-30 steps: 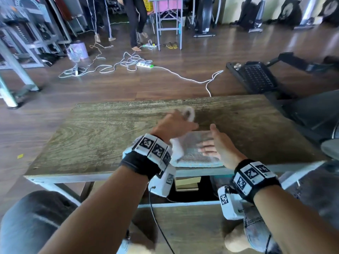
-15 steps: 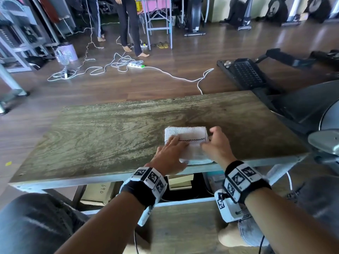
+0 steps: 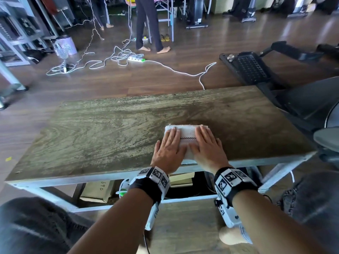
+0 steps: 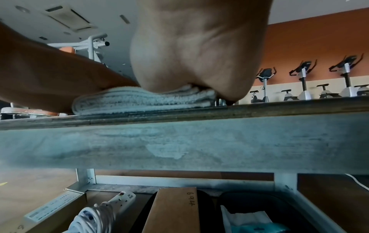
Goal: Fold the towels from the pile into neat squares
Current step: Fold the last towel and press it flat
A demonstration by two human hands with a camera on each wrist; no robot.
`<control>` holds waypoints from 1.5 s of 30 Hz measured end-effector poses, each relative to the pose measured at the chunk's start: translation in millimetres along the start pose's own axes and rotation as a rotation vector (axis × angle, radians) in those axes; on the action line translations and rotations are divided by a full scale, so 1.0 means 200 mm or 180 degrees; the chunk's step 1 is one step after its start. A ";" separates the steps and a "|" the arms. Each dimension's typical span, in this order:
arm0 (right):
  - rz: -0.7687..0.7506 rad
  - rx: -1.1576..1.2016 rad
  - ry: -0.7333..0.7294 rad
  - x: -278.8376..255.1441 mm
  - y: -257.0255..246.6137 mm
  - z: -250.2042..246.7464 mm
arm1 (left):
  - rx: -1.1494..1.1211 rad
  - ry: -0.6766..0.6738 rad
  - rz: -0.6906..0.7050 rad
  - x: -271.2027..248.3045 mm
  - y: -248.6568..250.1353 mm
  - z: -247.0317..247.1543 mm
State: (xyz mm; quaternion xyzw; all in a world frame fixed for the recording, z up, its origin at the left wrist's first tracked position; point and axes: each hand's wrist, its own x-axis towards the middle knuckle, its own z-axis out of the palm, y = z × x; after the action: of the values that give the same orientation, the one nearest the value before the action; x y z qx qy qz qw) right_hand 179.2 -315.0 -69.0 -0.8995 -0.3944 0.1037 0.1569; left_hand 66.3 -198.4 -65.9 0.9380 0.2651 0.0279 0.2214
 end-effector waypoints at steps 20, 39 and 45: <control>0.0412 0.0333 -0.0390 -0.10 -0.01 -0.08 | -0.0257 0.0388 -0.0692 -0.12 -0.06 -0.08; 0.0964 0.2854 -0.0276 -0.33 -0.50 -0.39 | -0.3464 0.0576 -0.0897 -0.53 0.07 -0.70; 0.0366 0.3013 0.0160 -0.43 -0.74 -0.51 | -0.3400 0.1063 -0.1036 -0.76 -0.01 -0.86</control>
State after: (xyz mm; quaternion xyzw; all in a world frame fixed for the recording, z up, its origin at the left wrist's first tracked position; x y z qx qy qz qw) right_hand 53.3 -304.3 84.4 -0.7517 -0.2495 0.2588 0.5529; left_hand -94.5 -205.2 97.5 0.6264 0.3863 0.2709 0.6205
